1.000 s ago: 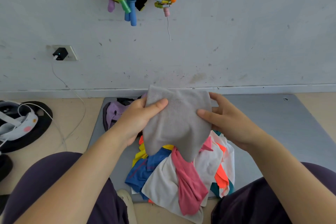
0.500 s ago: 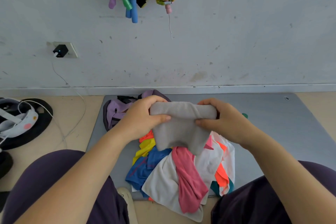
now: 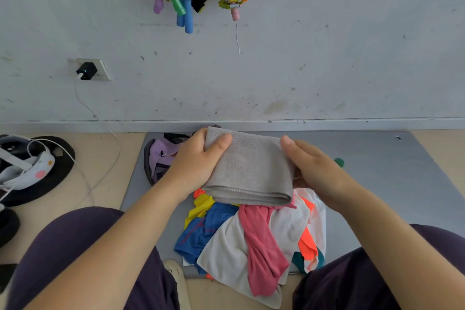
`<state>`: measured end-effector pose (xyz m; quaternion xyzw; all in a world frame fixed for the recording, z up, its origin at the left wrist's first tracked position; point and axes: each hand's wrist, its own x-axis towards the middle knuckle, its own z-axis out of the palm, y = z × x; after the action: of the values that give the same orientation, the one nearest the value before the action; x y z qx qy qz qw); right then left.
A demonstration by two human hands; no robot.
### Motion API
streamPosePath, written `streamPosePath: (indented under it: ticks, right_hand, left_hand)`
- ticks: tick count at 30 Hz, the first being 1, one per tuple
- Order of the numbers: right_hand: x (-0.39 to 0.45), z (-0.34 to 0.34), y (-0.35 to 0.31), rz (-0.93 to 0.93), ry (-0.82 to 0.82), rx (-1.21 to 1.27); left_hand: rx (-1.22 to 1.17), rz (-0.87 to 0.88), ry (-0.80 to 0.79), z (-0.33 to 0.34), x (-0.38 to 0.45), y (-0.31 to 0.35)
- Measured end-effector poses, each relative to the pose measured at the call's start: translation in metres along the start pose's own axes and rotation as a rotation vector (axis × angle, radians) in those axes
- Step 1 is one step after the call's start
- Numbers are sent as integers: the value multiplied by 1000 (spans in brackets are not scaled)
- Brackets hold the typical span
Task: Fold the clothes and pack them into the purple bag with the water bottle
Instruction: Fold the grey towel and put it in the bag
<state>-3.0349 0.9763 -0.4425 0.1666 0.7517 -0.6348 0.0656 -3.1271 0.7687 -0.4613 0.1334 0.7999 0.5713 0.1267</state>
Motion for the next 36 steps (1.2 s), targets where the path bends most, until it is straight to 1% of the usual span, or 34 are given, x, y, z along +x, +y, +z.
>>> streamPosePath:
  ticks: [3,6,8,9,11,12,13,15,16,17,18,20,21,22,24,25,26,29,31,36]
  right_hand:
    - [-2,-2,0,-21,-131,24]
    - [-2,-7,-5,-7,-143,212]
    - [0,-10,-4,15,-110,294]
    - [0,-9,-3,27,-74,318]
    - [0,-5,0,10,15,323]
    - [0,-1,2,-31,58,296]
    - [-1,3,3,-96,95,248]
    - [-1,13,6,-276,137,68]
    - [-2,18,7,-363,124,-56]
    - [-3,22,8,-434,81,-189]
    - [-4,26,8,-487,16,-305]
    - [-7,27,9,-519,-104,-406]
    - [-7,26,9,-512,-99,-393]
    - [-6,24,9,-499,-38,-354]
    - [-1,19,7,-459,155,-267]
    - [2,18,6,-420,217,-240]
    - [4,17,6,-362,239,-217]
    - [8,20,10,-146,161,-89]
    - [8,23,14,-71,101,5]
    - [8,21,14,-144,-85,362]
  left_hand:
    - [-2,16,19,-2,2,-1]
    - [-45,18,54,-5,6,-2]
    - [-51,-18,46,-3,7,-4]
    - [10,-40,45,-2,7,-7]
    - [240,-71,45,1,7,-9]
    - [252,-105,12,4,6,-9]
    - [158,-181,-66,7,4,-6]
    - [-213,-385,-286,15,0,2]
    - [-385,-435,-363,17,-2,4]
    - [-528,-452,-393,19,-2,5]
    - [-646,-459,-368,21,-3,5]
    - [-783,-461,-244,24,-3,2]
    - [-804,-443,-194,26,-2,1]
    - [-807,-410,-169,28,-2,0]
    - [-821,-326,-181,30,-2,0]
    - [-820,-291,-198,30,-2,1]
    - [-812,-262,-219,31,-3,1]
    - [-769,-199,-270,34,-7,0]
    - [-759,-183,-278,36,-9,-1]
    - [-795,-186,-310,31,-6,4]
